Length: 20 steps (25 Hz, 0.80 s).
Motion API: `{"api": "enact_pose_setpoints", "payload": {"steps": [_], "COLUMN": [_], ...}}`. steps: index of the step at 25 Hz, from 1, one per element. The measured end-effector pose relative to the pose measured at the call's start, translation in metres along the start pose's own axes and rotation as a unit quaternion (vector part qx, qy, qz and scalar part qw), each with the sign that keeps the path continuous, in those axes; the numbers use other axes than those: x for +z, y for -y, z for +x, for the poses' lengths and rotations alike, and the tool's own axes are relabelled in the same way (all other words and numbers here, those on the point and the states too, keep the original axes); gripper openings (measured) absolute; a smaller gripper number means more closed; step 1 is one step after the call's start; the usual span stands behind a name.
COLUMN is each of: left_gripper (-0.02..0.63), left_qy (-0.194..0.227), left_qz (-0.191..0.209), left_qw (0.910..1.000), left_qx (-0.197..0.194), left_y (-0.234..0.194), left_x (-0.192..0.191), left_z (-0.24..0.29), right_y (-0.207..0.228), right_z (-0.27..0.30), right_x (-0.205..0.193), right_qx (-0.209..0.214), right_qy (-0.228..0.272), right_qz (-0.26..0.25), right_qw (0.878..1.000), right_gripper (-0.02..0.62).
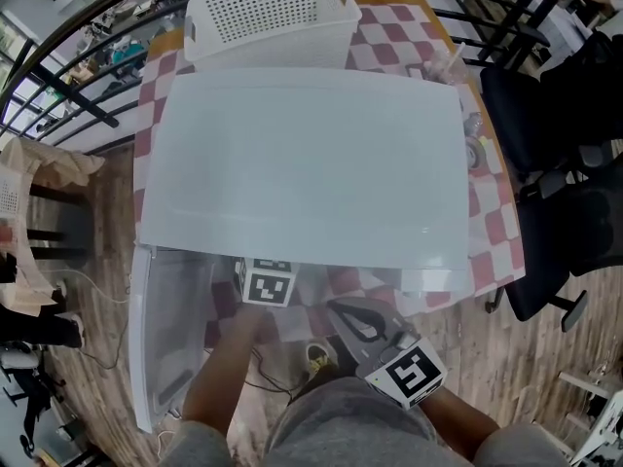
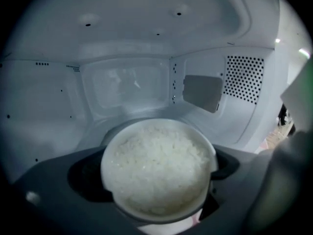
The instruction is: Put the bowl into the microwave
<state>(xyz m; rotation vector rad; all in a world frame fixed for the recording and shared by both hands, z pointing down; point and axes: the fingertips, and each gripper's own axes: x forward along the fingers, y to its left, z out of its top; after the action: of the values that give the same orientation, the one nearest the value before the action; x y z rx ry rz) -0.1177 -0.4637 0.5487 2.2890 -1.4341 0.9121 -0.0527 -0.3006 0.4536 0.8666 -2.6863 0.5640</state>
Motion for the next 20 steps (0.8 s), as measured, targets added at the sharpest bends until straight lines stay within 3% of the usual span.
{"api": "enact_pose_setpoints", "payload": {"steps": [8, 20], "left_gripper": [0.569, 0.569], "left_qy": [-0.020, 0.004], "left_qz": [-0.011, -0.007], "left_qw": [0.9995, 0.9999], "left_qx": [-0.022, -0.013], "left_y": [0.000, 0.003], "left_x": [-0.003, -0.007], "left_z": [0.004, -0.008], "right_y": [-0.001, -0.012], "right_z": [-0.002, -0.013], "right_x": [-0.001, 0.002], "right_qx": [0.003, 0.000], "right_qy": [-0.009, 0.002], "right_qz": [0.013, 0.003], "right_qw": [1.000, 1.000], "right_gripper": [-0.002, -0.002]}}
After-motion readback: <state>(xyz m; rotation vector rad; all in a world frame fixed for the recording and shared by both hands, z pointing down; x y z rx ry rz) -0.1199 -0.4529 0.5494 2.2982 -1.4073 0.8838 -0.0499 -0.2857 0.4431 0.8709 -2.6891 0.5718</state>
